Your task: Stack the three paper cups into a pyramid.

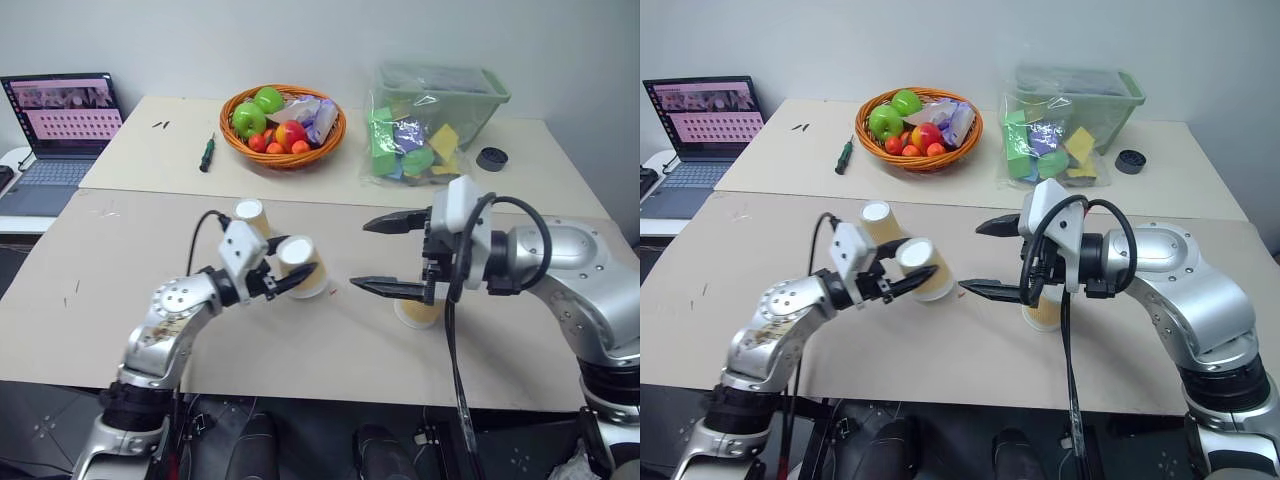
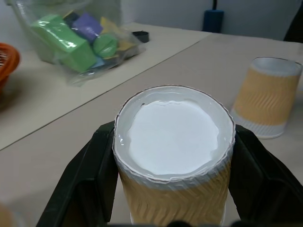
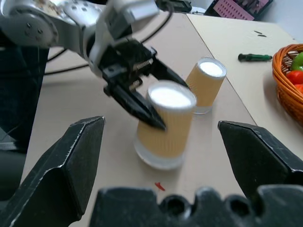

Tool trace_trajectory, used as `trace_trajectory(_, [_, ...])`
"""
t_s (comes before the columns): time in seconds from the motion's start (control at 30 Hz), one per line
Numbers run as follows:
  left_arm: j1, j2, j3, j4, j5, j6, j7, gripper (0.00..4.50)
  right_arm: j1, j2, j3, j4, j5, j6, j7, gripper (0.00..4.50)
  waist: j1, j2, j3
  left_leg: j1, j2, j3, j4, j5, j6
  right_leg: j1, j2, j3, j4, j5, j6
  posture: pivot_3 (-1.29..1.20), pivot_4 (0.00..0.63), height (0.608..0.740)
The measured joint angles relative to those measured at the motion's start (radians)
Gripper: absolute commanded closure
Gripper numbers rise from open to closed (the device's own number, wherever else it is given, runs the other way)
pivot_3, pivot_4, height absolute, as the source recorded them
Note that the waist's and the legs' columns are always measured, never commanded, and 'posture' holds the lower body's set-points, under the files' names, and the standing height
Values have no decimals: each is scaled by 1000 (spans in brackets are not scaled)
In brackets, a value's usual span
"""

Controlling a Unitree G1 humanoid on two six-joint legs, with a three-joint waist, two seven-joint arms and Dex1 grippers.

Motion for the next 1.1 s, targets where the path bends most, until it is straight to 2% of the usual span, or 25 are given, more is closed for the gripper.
trace_trajectory(0.07, [-20, -40, -44, 54, 28, -16, 0, 1509, 1, -1, -1, -13, 17, 14, -3, 0, -1, 0, 0, 1, 0, 0, 1, 0, 0, 1, 0, 0, 0, 0, 0, 0, 150, 692])
trace_trajectory(0.17, [-26, -71, -71, 119, 53, -47, -2, 555, 1, -2, -1, -27, 26, 21, -12, 0, -4, 0, 0, 1, 0, 0, 2, 0, 0, 1, 0, 0, 0, 0, 0, 0, 150, 692])
trace_trajectory(0.23, [-29, -74, -70, 143, 62, -62, -7, 72, 3, -6, -1, -32, 27, 26, -22, 0, -5, 0, 0, 1, 0, 0, 2, 0, 0, 1, 0, 0, 0, 0, 0, 0, 150, 692])
trace_trajectory(0.4, [-30, -70, -58, 143, 67, -79, -15, 72, 4, -14, -1, -45, 28, 41, -37, 0, -4, 0, 0, 1, 0, 0, 2, 0, 0, 2, 0, 0, 0, 0, 0, 0, 150, 692])
trace_trajectory(0.53, [-26, -33, -9, 66, 31, -40, -15, 72, 8, -14, 1, -41, 24, 40, -40, 0, -8, 0, 0, 1, 0, 0, 2, 0, 0, 1, 0, 0, 0, 0, 0, 0, 150, 692])
trace_trajectory(0.73, [86, 95, 206, -168, -119, 140, 22, 72, 50, -24, 21, 16, -19, 18, -18, 0, -16, 0, 0, 1, 0, 0, 1, 0, 0, 2, 0, 0, 0, 0, 0, 0, 150, 692])
trace_trajectory(0.9, [168, 100, 361, -284, -224, 295, 157, 72, 68, -24, 42, 61, -69, -16, 0, 0, -7, 0, 0, 2, 0, -1, 2, 0, 0, 3, -1, 0, 0, 0, 1, 0, 150, 692])
trace_trajectory(0.97, [176, 82, 389, -274, -195, 317, 247, 72, 71, -24, 45, 75, -85, -19, -1, 0, -6, 0, 0, 2, 0, -1, 3, 0, 0, 4, -1, -1, 0, 0, 1, 0, 150, 692])
trace_trajectory(1.1, [194, 24, 371, -175, -76, 292, 388, 72, 71, -22, 45, 82, -93, -19, -2, 0, -7, 0, 0, 3, 0, -1, 3, 0, 0, 5, -1, 0, -1, 0, 1, 0, 150, 692])
